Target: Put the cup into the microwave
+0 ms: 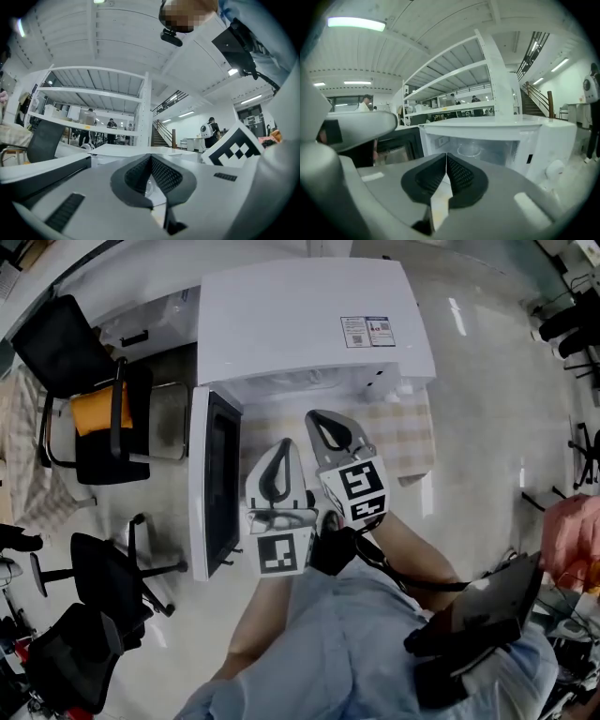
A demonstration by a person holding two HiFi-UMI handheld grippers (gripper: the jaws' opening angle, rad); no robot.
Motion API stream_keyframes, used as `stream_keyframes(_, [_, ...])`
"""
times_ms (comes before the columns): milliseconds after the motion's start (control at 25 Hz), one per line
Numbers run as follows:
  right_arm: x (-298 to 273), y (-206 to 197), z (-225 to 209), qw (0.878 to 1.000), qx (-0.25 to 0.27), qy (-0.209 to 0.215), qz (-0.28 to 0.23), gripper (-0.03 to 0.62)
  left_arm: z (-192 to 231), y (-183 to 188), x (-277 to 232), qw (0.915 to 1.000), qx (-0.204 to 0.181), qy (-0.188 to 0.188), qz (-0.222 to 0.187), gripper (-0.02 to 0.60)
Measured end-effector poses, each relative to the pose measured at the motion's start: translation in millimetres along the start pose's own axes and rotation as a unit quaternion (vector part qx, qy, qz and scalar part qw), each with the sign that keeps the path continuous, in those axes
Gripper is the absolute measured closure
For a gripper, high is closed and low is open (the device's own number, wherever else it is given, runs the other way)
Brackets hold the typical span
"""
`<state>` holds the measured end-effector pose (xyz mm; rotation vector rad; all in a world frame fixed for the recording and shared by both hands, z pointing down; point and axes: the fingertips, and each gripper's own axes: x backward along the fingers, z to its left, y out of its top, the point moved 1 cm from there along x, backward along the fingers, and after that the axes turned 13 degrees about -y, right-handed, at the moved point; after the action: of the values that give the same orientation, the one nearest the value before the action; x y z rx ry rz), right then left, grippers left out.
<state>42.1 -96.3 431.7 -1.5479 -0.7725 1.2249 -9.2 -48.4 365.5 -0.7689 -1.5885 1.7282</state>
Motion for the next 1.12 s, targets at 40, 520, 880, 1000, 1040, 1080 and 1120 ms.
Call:
stream_keyframes(40, [14, 8, 2, 1.000, -0.002, 0.004, -0.006, 0.586, -7, 6, 4, 1.0000, 0.000, 0.000, -0.002, 0.574])
stream_keyframes(520, [128, 86, -4, 0.996, -0.017, -0.018, -0.082, 0.592, -51, 72, 34, 0.9996, -0.017, 0.021, -0.003, 0.574])
stream_keyframes(880, [147, 107, -4, 0.994, -0.004, -0.022, -0.110, 0.593, -69, 103, 33, 0.9983, -0.045, 0.019, -0.031, 0.574])
stream_keyframes(1000, [148, 111, -5, 0.993, -0.003, -0.022, -0.117, 0.594, -66, 102, 33, 0.9982, -0.046, 0.026, -0.027, 0.575])
stream_keyframes(1040, [148, 111, -6, 0.993, -0.002, -0.022, -0.119, 0.594, -65, 101, 32, 0.9983, -0.046, 0.027, -0.025, 0.575])
stream_keyframes(1080, [148, 111, -6, 0.993, -0.001, -0.022, -0.120, 0.594, -65, 101, 32, 0.9982, -0.046, 0.028, -0.026, 0.575])
stream_keyframes(1120, [148, 111, -6, 0.993, -0.001, -0.021, -0.120, 0.594, -65, 102, 32, 0.9981, -0.047, 0.029, -0.028, 0.574])
